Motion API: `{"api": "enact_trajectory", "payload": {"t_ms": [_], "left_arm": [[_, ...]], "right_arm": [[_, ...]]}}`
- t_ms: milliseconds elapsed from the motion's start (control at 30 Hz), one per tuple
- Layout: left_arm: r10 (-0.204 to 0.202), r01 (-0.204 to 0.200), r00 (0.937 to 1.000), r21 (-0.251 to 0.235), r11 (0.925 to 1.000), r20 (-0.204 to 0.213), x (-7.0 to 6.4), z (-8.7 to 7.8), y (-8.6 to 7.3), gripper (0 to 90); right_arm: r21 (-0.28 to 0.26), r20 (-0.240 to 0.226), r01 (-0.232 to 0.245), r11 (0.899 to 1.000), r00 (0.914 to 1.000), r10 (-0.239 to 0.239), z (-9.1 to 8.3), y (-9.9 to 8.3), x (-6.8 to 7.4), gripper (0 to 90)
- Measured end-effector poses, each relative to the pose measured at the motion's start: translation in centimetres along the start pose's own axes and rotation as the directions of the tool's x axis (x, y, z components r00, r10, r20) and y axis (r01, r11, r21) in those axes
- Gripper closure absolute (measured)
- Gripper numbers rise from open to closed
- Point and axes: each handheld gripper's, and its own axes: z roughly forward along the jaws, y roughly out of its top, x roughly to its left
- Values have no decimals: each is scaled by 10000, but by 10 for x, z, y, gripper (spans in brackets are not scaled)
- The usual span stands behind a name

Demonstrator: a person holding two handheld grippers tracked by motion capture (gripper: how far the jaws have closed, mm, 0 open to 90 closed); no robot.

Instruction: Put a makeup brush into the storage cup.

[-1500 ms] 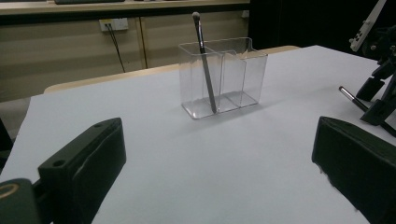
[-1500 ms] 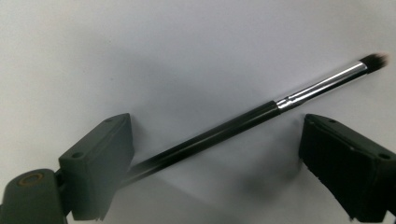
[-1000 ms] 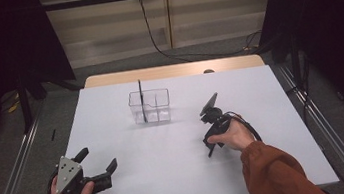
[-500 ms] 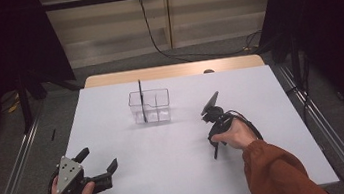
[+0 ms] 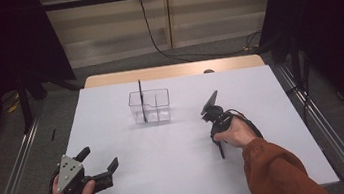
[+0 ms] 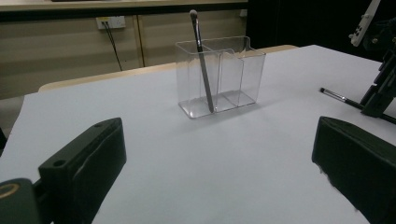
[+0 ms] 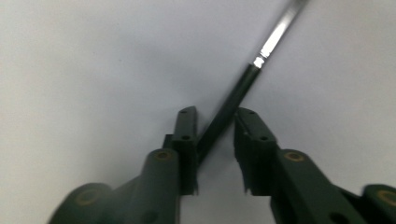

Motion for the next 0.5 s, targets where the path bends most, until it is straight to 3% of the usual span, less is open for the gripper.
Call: {"api": "enact_trajectory", "payload": {"t_ms": [167,500], "left_arm": [[31,-31,10000,47,10000,12,0,0,0,27],[88,-88,10000,110,9999,18,-1,-1,0,27]], "right_arm": [[-3,-49,22,10000,10000,-22,0,-1,-1,842],[-115,80,314,9994,9995,-313,0,-2,0,846]]}}
